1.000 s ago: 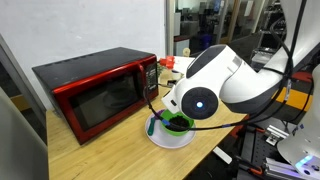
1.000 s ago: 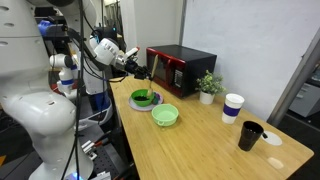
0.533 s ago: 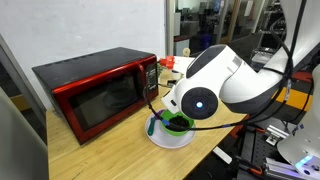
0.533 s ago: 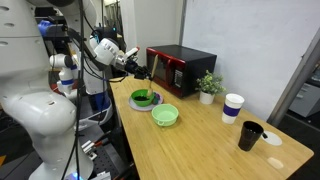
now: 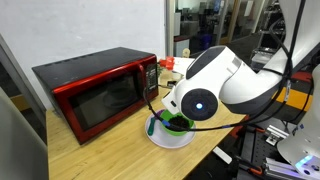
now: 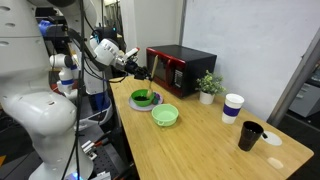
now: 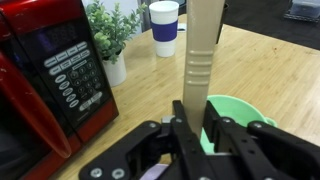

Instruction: Use the spoon to pick the objects in the green bowl and put them in the green pot

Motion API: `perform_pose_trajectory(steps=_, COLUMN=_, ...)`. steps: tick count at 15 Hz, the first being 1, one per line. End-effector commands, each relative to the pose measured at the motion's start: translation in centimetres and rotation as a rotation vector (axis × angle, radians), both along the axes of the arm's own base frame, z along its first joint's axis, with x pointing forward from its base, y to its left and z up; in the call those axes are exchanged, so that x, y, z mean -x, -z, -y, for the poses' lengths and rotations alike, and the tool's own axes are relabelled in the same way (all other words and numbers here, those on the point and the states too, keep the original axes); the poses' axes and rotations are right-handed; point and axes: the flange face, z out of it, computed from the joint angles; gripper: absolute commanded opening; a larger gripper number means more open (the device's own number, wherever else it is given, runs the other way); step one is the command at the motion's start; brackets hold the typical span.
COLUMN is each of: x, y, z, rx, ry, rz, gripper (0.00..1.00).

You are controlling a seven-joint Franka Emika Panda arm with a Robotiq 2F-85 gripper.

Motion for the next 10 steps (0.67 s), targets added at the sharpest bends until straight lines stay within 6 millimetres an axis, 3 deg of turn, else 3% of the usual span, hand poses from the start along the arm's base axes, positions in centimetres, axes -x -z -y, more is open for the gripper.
perform_pose_trajectory(steps=1, x=-0.7, y=1.6, z=-1.3, rx=0.034, ry=-0.032, rz=-0.013, gripper=0.06)
perform_pose_trajectory(steps=10, x=-0.6, y=5.0, z=-4.1, rx=0.144, ry=-0.172, rz=-0.014, gripper=0.06)
